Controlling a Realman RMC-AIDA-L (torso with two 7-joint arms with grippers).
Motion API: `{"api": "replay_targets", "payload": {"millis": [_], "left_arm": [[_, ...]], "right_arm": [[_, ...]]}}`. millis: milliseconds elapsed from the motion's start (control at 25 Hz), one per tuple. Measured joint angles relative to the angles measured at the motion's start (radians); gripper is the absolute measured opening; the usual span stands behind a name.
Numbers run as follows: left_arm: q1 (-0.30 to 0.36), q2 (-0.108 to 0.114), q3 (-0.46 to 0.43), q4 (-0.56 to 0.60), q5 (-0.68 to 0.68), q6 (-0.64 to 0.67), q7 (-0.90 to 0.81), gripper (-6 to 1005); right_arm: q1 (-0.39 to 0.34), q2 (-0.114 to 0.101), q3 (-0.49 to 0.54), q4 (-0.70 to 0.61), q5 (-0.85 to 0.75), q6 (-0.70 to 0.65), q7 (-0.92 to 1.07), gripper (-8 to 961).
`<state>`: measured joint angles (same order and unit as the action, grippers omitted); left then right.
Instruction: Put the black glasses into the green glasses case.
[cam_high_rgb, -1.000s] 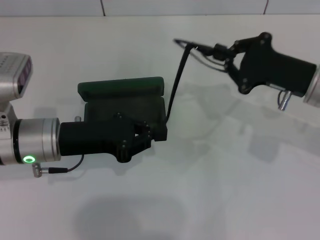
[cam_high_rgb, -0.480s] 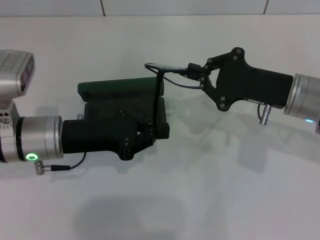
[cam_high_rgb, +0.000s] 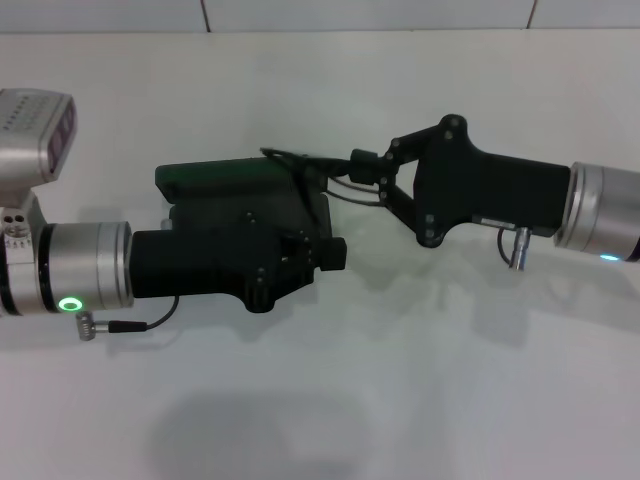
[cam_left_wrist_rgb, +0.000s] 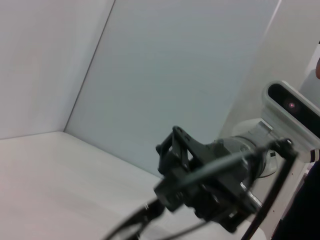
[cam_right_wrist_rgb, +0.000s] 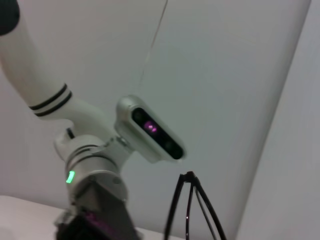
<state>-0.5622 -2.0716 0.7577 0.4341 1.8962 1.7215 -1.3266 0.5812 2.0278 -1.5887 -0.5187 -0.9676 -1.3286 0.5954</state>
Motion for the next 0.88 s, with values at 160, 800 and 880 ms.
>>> {"api": "replay_targets", "payload": {"millis": [160,800,880], "left_arm": [[-0.003,-0.002,0.000,0.000,-0.002,0.000,0.000,2],[-0.011,-0.002,0.000,0.000,-0.003,0.000,-0.009,2],[-0.011,-0.002,0.000,0.000,-0.003,0.000,-0.010,2]], "right_arm": [[0.002,0.000,-0.030,-0.005,0.000,-0.001,0.031,42],[0.013,-0.002,-0.063,-0.009,-0.007,-0.010,0.090,44],[0.012,-0.002,-0.060,-0.008,-0.005,-0.010,0.090,44]]}}
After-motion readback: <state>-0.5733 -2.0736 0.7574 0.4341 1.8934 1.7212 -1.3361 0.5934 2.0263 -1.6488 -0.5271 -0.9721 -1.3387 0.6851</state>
